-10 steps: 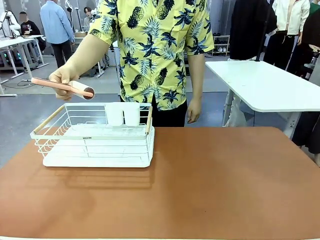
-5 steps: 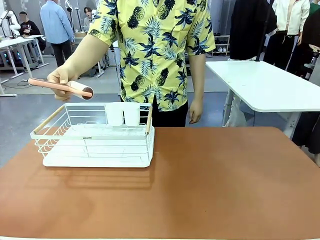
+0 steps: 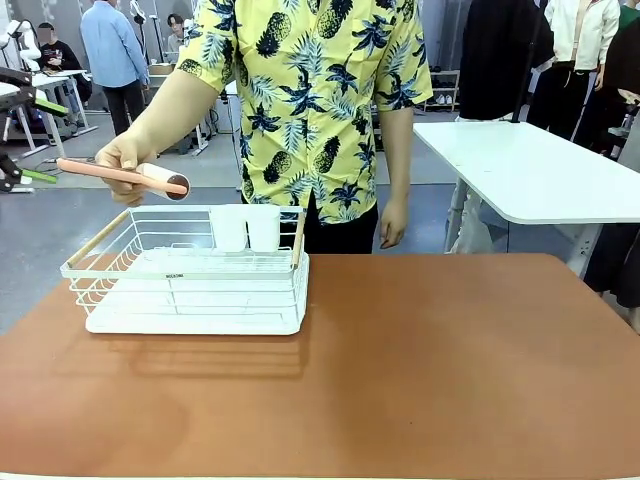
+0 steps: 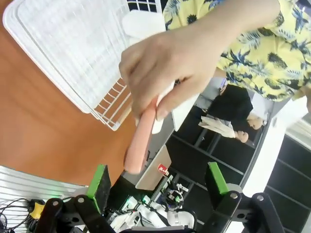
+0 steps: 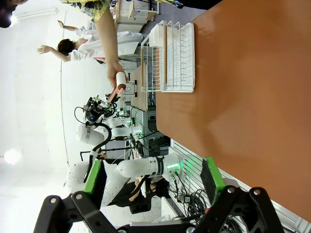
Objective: Clean the table.
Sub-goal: Pick up the Lint Roller when the human hands it over.
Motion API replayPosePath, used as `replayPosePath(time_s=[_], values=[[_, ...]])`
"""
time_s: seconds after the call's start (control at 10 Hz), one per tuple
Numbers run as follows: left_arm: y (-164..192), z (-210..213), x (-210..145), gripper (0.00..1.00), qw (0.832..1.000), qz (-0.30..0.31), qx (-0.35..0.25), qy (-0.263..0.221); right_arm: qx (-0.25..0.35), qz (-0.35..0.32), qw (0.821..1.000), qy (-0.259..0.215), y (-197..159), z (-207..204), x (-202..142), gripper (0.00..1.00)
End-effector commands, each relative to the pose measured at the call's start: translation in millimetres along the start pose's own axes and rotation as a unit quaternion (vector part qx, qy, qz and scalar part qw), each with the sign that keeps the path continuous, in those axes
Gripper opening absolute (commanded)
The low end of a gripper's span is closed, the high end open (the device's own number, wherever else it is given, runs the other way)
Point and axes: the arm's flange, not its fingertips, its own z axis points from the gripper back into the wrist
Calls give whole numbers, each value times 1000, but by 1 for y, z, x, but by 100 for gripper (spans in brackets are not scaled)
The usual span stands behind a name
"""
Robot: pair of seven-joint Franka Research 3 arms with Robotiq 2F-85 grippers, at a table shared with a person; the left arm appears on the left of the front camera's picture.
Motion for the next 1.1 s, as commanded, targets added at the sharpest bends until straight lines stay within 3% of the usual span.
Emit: replayPosePath(time_s=[0.0, 0.2, 1.0], values=[[12, -18, 0, 100, 1000, -13, -3, -14, 5, 4, 1000, 0, 2, 1, -1, 100], [18, -33, 5, 100, 998, -46, 8, -49, 5, 4, 1000, 0, 2, 1, -1, 100], [29, -47, 7, 100, 997, -74, -5, -33, 5, 4, 1000, 0, 2, 1, -1, 100]])
